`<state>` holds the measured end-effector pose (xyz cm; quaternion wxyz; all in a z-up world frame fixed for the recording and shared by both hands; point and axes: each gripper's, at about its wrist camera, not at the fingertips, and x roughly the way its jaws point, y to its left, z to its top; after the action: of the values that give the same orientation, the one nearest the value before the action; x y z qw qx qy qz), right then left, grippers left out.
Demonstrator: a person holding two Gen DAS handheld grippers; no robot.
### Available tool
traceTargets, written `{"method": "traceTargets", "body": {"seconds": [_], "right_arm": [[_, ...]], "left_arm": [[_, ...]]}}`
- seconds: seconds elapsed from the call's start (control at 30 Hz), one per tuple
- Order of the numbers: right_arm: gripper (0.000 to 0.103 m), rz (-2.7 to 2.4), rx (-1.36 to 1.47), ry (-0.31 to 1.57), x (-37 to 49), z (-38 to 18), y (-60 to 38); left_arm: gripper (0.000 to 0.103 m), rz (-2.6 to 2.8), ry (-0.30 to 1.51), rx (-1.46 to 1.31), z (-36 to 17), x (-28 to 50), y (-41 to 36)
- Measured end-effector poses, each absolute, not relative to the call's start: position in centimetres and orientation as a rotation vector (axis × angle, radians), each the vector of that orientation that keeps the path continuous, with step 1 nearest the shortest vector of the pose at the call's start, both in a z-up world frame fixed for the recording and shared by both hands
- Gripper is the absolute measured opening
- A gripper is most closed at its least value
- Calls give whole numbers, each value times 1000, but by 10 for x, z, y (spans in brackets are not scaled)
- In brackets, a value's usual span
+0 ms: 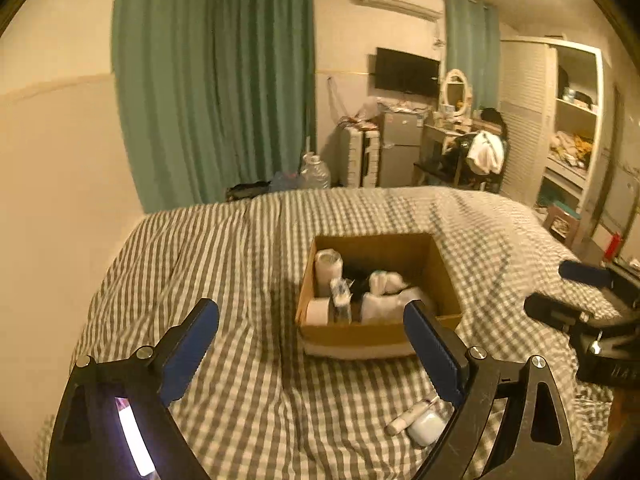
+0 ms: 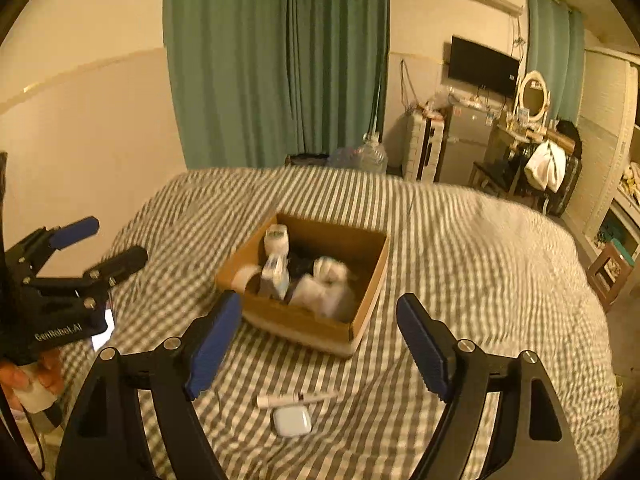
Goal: Organize objects
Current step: 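Grasp the toothpaste tube with the left tool while the right tool grasps the earbud case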
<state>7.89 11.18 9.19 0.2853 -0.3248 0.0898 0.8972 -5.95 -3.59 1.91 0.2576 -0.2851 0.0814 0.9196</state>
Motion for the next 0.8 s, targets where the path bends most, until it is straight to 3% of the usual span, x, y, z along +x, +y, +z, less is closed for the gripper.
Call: {"method": "traceTargets", "body": {"seconds": [0.37,0.67,0.8], "right_arm": [[80,2288,-1235,497,60,-67,126],[79,2191,-1524,460,35,-135,116],[59,2160,-1611,466,27,-151,113]], "left_arm": [[96,2434,324,-985,-106,-62,-18],[96,2384,432,-1089,-155,-71,-12],[96,2374,434,-1105,-160,-69,-15]]}}
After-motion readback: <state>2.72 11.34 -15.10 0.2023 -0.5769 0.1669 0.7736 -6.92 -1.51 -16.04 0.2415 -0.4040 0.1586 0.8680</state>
